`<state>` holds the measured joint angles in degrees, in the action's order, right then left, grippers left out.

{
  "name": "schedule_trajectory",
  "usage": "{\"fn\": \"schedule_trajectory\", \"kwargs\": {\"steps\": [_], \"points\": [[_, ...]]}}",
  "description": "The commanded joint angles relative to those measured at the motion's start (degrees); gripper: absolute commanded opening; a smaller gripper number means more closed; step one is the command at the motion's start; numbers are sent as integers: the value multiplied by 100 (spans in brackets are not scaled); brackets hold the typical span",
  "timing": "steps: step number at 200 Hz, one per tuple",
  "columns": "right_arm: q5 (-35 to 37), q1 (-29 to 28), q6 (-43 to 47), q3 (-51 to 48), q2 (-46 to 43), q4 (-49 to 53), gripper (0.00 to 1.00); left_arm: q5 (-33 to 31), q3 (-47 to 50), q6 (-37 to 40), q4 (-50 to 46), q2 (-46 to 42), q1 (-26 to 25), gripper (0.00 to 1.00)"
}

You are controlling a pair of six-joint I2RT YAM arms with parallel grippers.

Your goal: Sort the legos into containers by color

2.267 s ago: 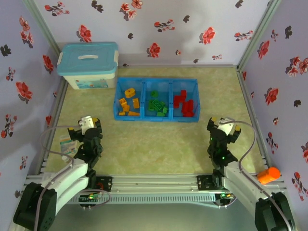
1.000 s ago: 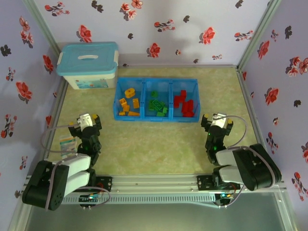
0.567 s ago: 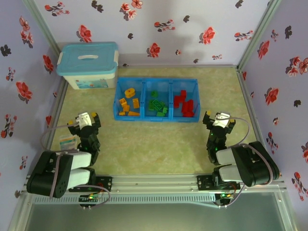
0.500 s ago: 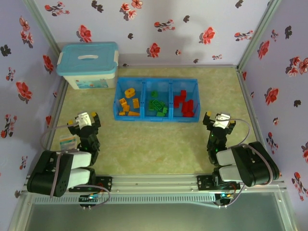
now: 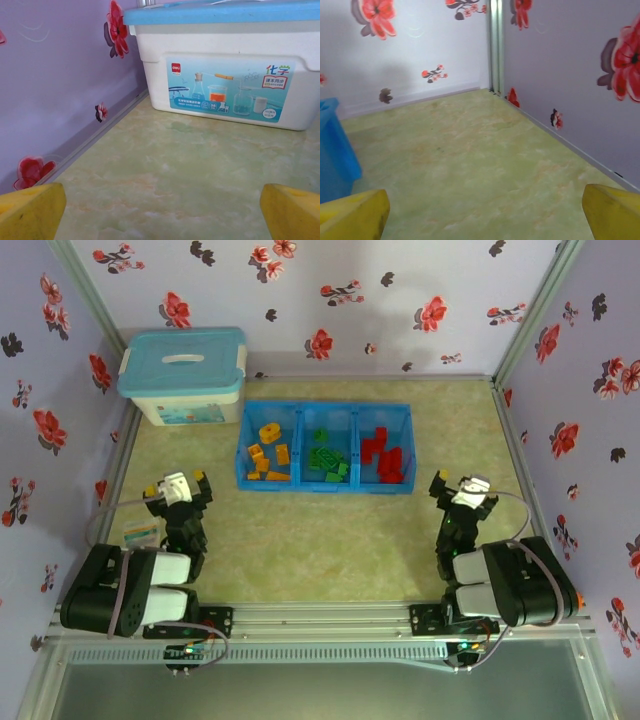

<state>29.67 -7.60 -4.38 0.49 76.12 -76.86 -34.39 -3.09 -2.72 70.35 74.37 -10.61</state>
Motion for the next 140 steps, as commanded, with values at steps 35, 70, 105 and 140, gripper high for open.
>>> {"fn": "schedule_trajectory", "kwargs": {"steps": [35, 70, 105, 140], "points": [[-433, 311, -220, 448, 1042, -269, 99, 5, 37, -124, 388, 69, 130, 100], [-1004, 311, 9, 520, 1217, -270, 99, 139, 38, -71, 389, 72, 134, 100], [-1151, 82, 364, 673, 1474, -276, 99, 210, -25, -188, 436, 248, 361, 100], [-1095, 65, 379, 707, 1520, -269, 99, 229, -246, -563, 505, 844, 716, 100]]}}
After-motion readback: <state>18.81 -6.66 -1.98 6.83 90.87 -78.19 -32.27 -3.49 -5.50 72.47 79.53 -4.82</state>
